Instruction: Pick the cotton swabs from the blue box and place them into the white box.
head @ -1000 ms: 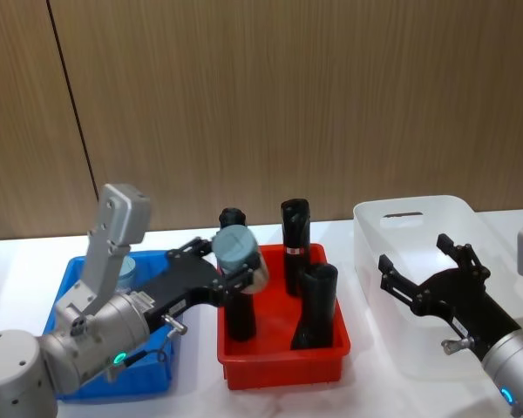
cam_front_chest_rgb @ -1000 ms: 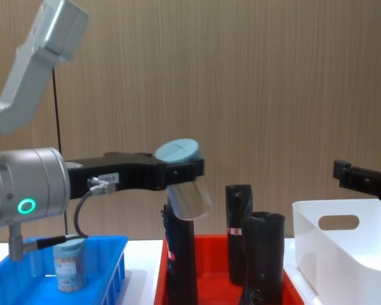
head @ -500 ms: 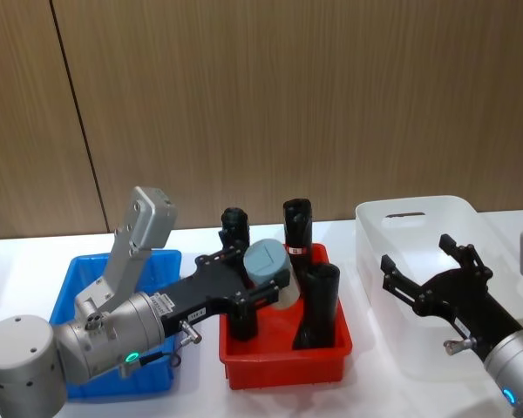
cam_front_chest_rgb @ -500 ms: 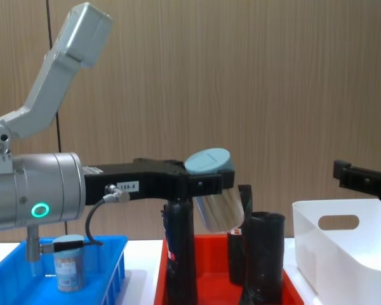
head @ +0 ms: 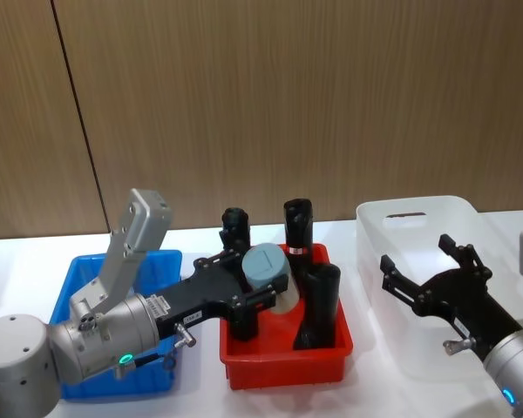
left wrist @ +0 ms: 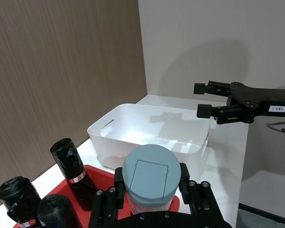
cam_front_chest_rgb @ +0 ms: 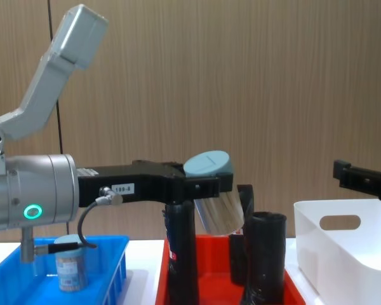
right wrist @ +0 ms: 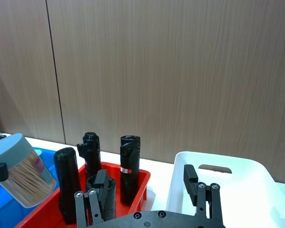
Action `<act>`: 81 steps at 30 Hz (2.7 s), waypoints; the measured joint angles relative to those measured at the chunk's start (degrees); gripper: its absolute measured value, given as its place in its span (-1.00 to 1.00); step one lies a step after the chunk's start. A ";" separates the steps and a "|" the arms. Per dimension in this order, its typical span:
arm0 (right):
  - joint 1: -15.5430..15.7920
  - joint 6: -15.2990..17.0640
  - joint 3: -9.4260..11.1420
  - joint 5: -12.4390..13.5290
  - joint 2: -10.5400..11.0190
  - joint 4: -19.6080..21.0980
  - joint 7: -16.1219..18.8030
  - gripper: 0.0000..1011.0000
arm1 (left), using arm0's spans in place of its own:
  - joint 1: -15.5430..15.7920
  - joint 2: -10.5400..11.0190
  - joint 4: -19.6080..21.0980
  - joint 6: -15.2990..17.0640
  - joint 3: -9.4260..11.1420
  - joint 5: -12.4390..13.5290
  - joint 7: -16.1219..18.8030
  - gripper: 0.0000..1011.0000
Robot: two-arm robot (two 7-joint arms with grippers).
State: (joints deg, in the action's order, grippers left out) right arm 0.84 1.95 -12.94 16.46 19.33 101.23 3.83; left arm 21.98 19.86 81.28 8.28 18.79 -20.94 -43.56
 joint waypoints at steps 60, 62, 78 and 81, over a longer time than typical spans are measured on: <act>-11.64 13.16 -0.99 0.80 2.34 -5.47 34.57 0.98 | 0.10 0.49 -0.28 -0.49 -0.17 -0.96 -0.92 0.31; -12.52 13.40 -1.42 0.38 1.85 -6.43 35.34 0.98 | 0.10 0.49 -0.27 -0.49 -0.17 -0.96 -0.92 0.31; -16.43 12.92 -3.79 -2.24 -0.75 -11.96 38.21 0.98 | 0.10 0.49 -0.27 -0.49 -0.17 -0.96 -0.92 0.31; -16.92 12.49 -4.14 -2.58 -1.10 -12.78 38.52 0.98 | 0.10 0.49 -0.28 -0.49 -0.17 -0.96 -0.91 0.31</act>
State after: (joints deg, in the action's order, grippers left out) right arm -16.08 14.44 -17.08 13.89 18.23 88.45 42.35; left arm 22.08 20.36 81.00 7.79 18.62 -21.90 -44.46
